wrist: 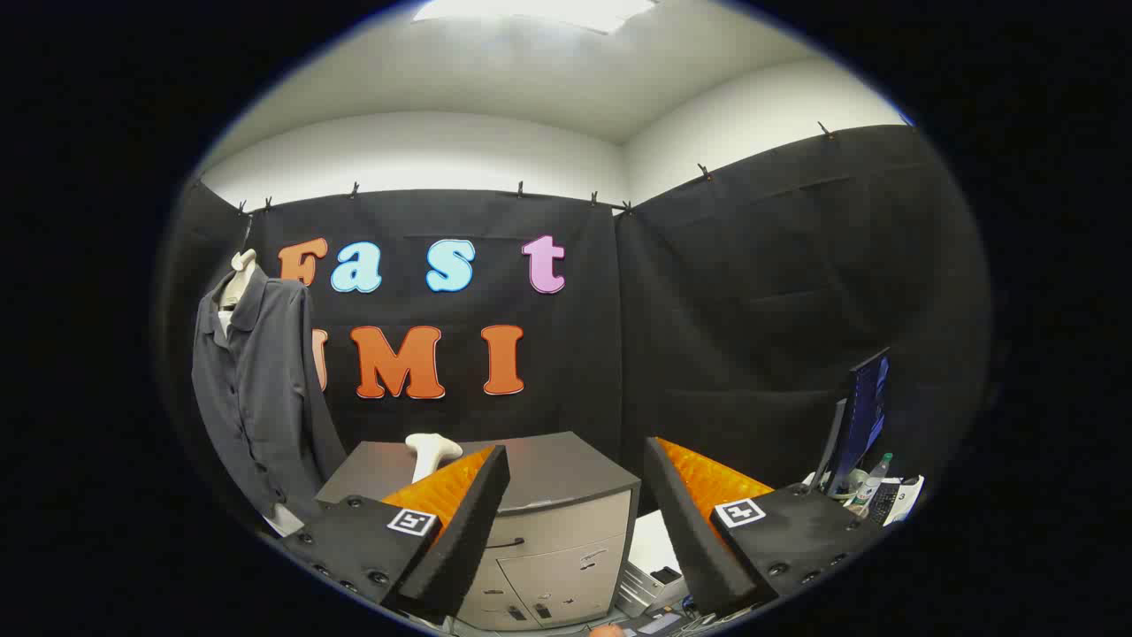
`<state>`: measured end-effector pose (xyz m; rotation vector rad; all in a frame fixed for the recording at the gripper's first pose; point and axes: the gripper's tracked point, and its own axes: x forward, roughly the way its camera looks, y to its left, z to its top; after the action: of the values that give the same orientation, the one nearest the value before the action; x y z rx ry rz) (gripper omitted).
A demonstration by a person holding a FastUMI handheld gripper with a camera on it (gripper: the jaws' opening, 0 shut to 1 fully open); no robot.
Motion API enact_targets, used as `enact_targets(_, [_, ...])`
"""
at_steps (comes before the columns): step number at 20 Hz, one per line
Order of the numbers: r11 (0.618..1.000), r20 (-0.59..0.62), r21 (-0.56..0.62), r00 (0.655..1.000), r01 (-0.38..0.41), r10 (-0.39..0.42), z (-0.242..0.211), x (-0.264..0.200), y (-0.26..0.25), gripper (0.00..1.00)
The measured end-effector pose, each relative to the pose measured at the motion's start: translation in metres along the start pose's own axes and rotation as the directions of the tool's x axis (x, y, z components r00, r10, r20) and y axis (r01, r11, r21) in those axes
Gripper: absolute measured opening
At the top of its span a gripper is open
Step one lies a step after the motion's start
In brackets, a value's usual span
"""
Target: Iron the clothes twice with a garment steamer, once on the left side and once on the right side.
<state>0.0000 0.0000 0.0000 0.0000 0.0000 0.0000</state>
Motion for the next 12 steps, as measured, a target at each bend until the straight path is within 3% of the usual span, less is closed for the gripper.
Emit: enact_targets(12, [1.0, -0.005, -0.015, 1.0, 0.004, -0.004, 0.007, 0.005, -0.013, 0.98])
